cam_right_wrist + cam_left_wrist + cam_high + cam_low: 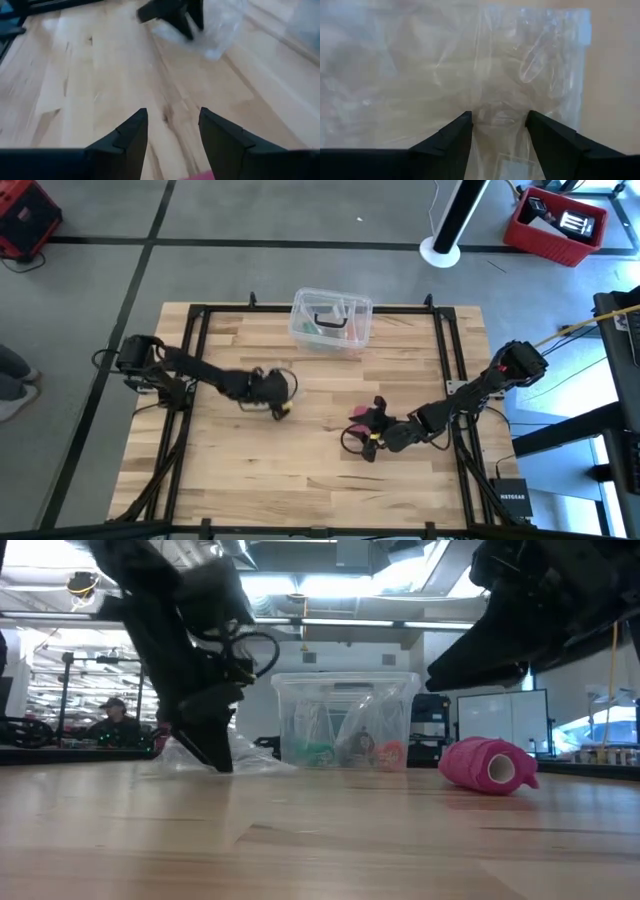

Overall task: Roll bandage
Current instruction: Open the transparent zip bag

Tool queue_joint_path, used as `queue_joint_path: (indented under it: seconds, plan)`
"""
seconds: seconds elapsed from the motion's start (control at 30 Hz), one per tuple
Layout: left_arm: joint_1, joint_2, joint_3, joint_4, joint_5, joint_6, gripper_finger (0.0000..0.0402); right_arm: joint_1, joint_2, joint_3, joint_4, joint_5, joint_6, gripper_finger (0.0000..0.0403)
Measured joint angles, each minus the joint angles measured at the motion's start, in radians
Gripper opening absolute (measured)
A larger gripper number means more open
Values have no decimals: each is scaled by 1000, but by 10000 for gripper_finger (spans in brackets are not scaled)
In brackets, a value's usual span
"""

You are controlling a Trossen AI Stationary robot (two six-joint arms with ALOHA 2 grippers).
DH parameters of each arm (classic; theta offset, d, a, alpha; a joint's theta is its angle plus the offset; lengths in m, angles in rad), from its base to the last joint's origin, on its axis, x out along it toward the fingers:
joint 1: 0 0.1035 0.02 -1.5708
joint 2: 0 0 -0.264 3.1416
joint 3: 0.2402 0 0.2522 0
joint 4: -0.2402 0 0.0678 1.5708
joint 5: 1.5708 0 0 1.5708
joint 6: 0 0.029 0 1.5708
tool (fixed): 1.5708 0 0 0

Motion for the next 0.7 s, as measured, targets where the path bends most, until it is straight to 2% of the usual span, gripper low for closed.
queue_joint_path:
  seconds: [0.2, 0.33, 0.53, 0.7]
  plan:
    - [-213, 2, 6, 69, 10, -82, 168, 0, 23, 0, 190, -10, -283, 177]
    - [-332, -24, 99, -107, 40, -136, 159, 0, 24, 1, 301, -50, -413, 177]
    - [-455, -43, 292, -273, -86, -139, 148, 0, 24, 1, 303, -121, -393, 177]
    - [-525, -40, 336, -144, -212, -17, 147, 0, 24, 1, 303, -183, -346, 177]
